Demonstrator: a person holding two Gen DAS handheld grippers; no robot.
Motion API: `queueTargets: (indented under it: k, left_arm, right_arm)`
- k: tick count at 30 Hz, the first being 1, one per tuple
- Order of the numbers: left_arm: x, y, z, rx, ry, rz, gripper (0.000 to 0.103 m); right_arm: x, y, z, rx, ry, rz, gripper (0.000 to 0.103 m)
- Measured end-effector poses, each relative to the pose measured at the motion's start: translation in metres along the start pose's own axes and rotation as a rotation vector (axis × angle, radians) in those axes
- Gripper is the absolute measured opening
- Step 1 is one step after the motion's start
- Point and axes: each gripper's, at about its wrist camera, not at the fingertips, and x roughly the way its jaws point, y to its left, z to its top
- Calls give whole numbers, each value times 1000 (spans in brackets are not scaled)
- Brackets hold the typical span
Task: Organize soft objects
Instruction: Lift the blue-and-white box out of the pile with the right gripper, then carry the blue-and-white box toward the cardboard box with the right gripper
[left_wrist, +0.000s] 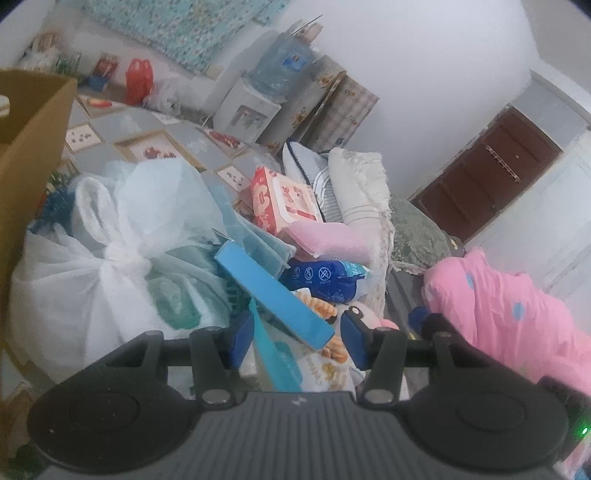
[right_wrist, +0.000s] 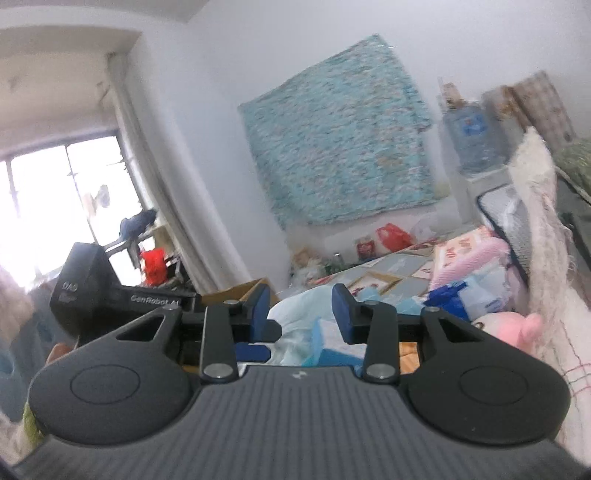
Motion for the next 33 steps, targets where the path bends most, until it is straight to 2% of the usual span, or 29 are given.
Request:
queueTargets:
  k: [9, 12, 14, 18, 25, 29, 33]
  left_arm:
    - [33, 2, 8, -87, 47, 112, 52]
    - [39, 1, 11, -108, 47, 134, 47]
    - [44, 1, 12, -123, 42, 146, 39]
    - [49, 2, 13, -138, 15, 171, 33]
    - [36, 3, 14, -118, -41, 126, 25]
    - [24, 5, 12, -77, -75, 112, 24]
    - [16, 11, 7, -43, -100, 114, 24]
  right_arm:
    - [20, -44, -23, 162, 11, -2, 37]
    - [24, -51, -30, 184, 9, -5, 37]
    - [25, -59, -34, 207, 8, 3, 37]
    - [28, -67, -42, 231, 9, 15, 37]
    - [30, -70, -46, 252, 19, 20, 38]
    - [37, -69, -43, 289, 38, 53, 38]
    - [61, -74, -38, 330, 97, 65, 38]
